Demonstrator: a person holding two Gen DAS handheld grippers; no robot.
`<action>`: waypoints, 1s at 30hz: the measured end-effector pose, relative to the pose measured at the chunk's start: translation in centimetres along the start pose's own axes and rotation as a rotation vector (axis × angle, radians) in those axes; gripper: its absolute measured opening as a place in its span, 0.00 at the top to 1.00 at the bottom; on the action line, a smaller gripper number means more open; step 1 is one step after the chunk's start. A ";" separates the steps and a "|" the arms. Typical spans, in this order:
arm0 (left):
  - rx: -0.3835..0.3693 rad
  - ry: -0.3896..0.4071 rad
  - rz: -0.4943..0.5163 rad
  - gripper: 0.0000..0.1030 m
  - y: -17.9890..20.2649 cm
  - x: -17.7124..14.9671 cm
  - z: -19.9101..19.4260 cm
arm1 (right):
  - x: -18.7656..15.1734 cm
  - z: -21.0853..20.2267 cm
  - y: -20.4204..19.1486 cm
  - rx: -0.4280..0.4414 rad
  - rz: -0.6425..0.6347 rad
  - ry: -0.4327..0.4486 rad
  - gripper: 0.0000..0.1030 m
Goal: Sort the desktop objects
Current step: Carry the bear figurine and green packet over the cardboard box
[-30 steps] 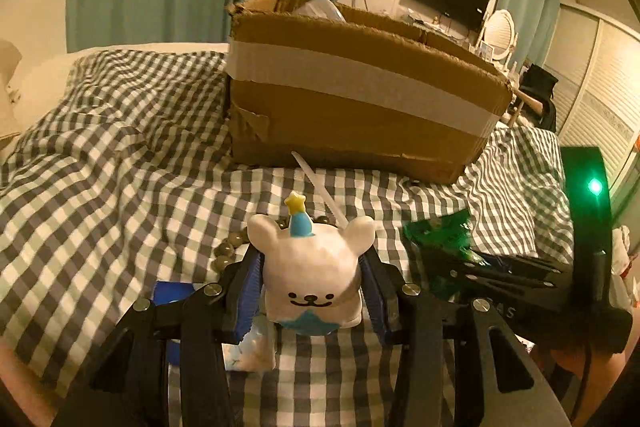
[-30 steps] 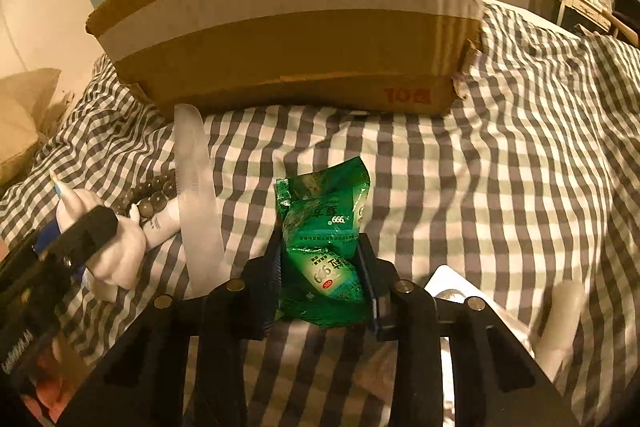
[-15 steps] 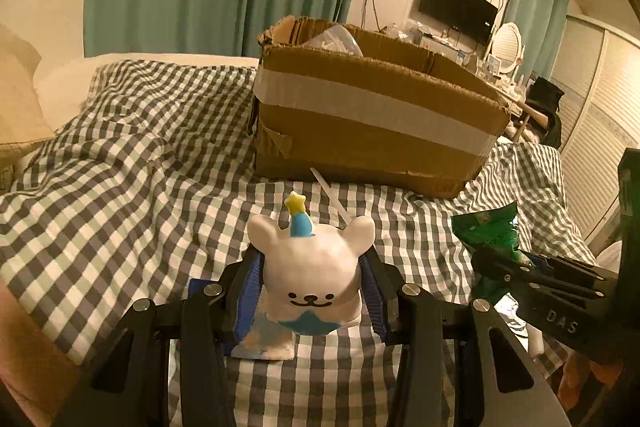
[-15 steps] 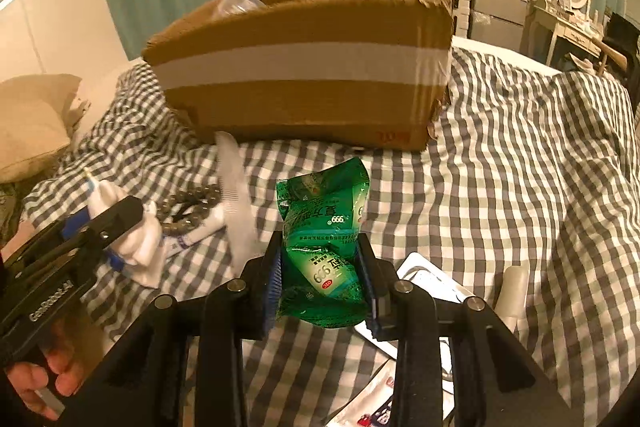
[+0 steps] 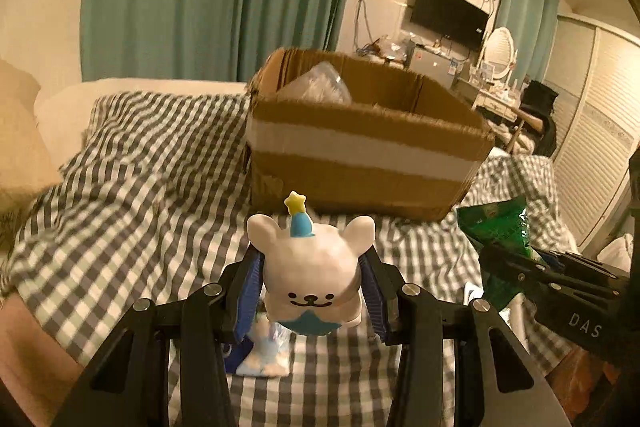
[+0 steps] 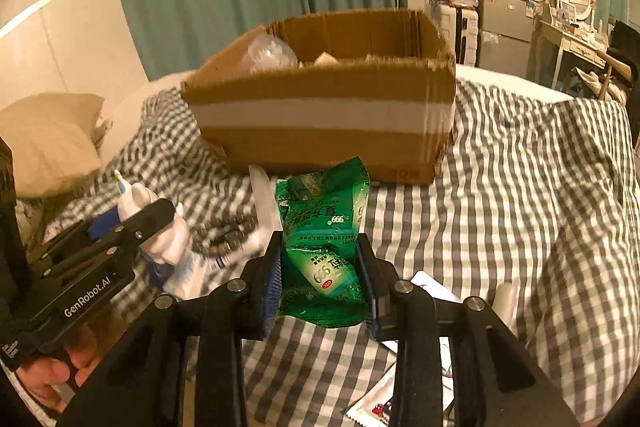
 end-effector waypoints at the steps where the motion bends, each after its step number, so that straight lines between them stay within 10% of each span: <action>1: -0.005 0.006 0.006 0.55 0.1 0.5 -0.1 | 0.6 -0.2 0.0 0.001 -0.003 0.006 0.68; 16: -0.058 0.086 0.058 0.55 1.5 11.7 1.8 | 10.3 -0.8 1.4 -0.008 -0.060 0.110 0.68; 30: -0.059 0.092 0.114 0.55 4.5 19.9 12.5 | 18.3 8.2 5.3 0.013 0.009 0.100 0.68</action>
Point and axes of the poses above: each gripper's, at about its wrist camera, not at the fingertips, and z roughly the way its jaws point, y to its right, x to its top, the point moved 5 cm from there along z, roughly the way its jaws point, and after that the axes turned 2 degrees about -z, right-handed, at the moved point
